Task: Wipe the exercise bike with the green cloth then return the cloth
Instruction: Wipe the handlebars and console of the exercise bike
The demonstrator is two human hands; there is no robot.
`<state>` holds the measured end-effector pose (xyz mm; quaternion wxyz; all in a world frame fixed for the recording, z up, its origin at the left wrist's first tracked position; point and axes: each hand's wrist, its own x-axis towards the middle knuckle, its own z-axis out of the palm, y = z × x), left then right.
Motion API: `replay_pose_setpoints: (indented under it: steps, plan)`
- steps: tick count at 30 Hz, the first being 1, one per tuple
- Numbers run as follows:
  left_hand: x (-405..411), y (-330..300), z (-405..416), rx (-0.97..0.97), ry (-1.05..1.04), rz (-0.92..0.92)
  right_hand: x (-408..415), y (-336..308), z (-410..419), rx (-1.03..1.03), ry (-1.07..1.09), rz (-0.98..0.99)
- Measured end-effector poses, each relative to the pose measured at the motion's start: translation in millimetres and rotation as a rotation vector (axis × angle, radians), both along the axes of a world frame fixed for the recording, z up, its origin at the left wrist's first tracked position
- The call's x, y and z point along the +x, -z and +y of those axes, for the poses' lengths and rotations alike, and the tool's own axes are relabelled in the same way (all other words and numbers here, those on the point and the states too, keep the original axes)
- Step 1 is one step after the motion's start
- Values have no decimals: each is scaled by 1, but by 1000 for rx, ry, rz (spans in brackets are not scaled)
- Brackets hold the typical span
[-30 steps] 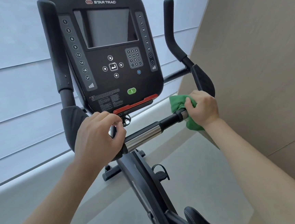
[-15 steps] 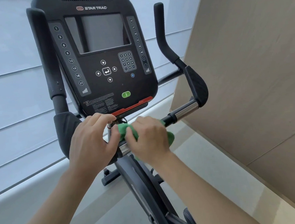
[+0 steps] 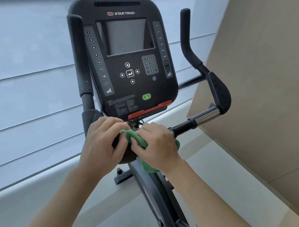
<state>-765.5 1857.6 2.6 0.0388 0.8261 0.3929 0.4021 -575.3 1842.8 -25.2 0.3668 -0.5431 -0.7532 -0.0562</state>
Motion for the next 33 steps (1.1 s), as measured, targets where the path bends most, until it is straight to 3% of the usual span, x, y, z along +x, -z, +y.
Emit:
replay_pose_setpoints:
  steps: [7,16,22,25,33]
  plan:
    - [-66,12,0,2,-156,12,-12,-40,10,84,32,275]
    - [-113,-9,22,-146,-131,-101,-92,-94,48,149,59,352]
    - [-146,-9,32,-232,-122,-214,-139,-66,58,-242,109,-10]
    - [-164,-8,39,-254,-75,-251,-135,-62,56,-202,95,49]
    - [-193,-18,82,-253,136,-244,-158,-61,37,-101,266,-89]
